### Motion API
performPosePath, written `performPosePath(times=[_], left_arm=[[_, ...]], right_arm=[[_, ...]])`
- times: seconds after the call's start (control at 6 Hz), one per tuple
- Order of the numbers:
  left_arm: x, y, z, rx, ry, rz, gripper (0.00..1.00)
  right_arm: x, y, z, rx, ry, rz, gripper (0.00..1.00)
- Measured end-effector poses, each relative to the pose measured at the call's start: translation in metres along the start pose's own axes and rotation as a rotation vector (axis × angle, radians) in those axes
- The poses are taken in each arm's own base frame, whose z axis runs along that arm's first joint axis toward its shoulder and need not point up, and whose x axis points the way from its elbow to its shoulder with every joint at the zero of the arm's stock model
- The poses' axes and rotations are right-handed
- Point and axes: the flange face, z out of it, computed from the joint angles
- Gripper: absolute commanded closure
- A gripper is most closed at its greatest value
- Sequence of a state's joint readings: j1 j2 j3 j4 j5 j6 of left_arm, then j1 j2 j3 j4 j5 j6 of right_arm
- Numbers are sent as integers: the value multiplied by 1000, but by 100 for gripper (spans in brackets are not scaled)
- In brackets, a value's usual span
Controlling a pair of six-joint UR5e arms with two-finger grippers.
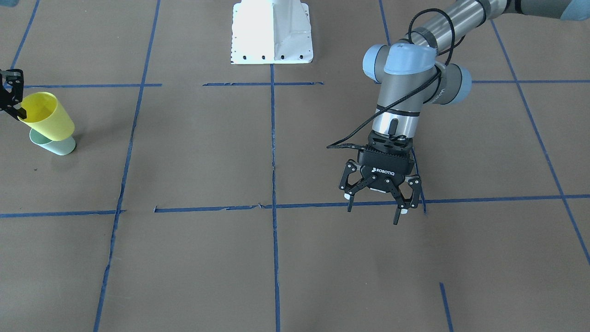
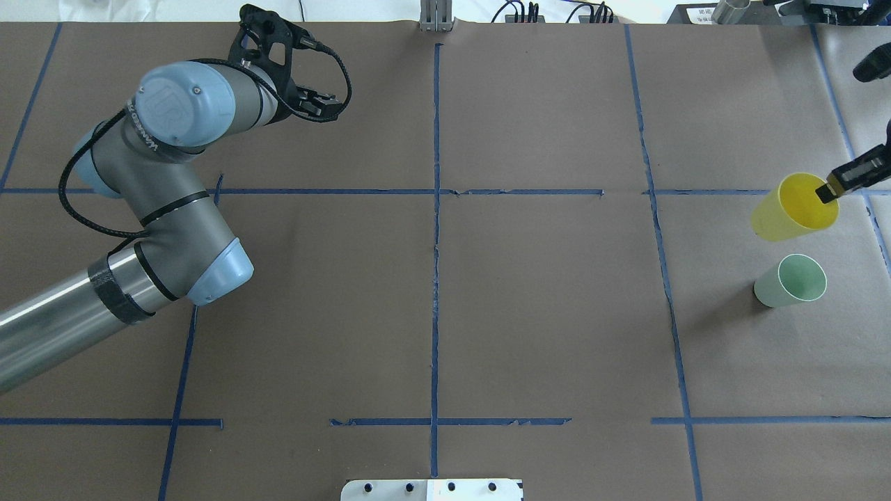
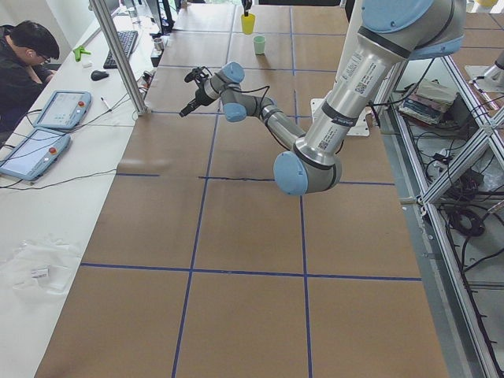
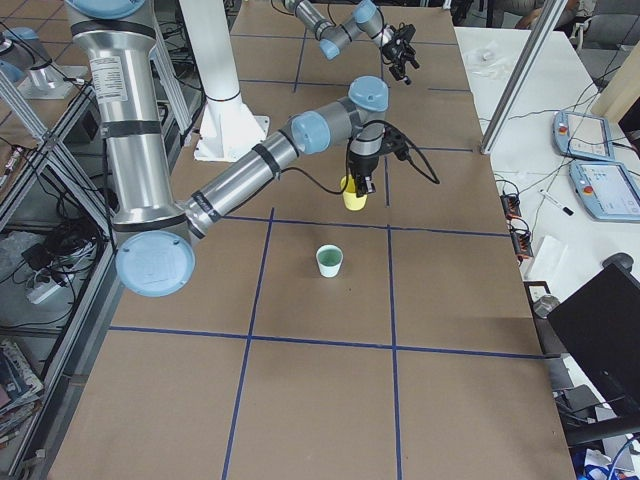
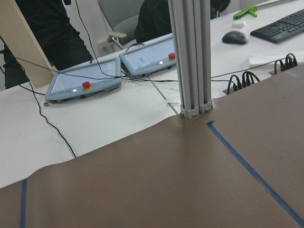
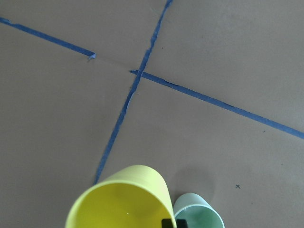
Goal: Transfer and stack yellow cup on green cup
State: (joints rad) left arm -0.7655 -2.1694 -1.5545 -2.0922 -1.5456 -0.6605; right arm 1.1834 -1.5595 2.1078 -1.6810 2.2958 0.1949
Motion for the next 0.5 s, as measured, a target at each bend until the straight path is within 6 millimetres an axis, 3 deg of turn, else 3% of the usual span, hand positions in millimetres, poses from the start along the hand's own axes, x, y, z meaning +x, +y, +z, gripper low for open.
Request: performPosePath(times=[0.17, 0.5], left_arm=[[-7, 1, -2, -78, 33, -29, 0], [-9, 8, -1, -135, 54, -91, 0]], right_arm=[[22, 24, 19, -3, -1, -7, 100], [55, 45, 51, -34, -1, 5, 100]])
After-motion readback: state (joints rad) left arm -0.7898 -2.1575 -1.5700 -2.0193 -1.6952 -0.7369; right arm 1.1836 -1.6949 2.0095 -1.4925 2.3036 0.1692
